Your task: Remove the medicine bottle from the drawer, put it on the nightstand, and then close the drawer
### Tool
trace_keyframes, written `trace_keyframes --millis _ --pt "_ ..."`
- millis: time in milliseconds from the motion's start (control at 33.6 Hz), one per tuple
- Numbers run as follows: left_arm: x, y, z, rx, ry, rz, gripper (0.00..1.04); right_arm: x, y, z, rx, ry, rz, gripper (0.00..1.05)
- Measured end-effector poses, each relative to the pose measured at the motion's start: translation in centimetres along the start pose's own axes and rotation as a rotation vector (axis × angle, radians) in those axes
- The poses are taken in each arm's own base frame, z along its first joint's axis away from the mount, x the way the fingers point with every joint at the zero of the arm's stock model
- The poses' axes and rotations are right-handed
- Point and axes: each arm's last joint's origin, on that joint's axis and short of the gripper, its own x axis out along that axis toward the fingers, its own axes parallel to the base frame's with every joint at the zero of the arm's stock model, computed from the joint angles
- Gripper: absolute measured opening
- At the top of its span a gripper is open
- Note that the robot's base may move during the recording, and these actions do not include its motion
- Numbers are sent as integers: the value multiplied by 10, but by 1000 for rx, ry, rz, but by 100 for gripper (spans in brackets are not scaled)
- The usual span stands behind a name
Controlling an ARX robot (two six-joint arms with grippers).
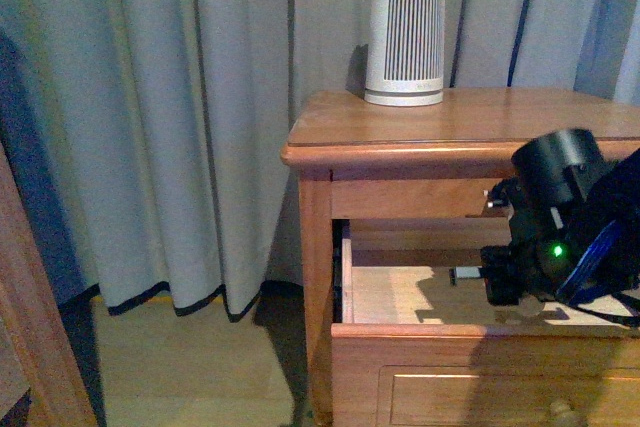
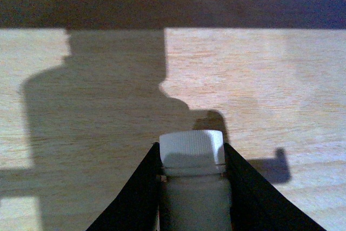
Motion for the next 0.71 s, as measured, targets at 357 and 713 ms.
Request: trace_keyframes --millis 357,713 --pt "0 0 0 0 0 0 98 -107 36 21 118 67 200 30" --pt "0 0 0 0 0 0 98 -170 20 103 117 -265 167 30"
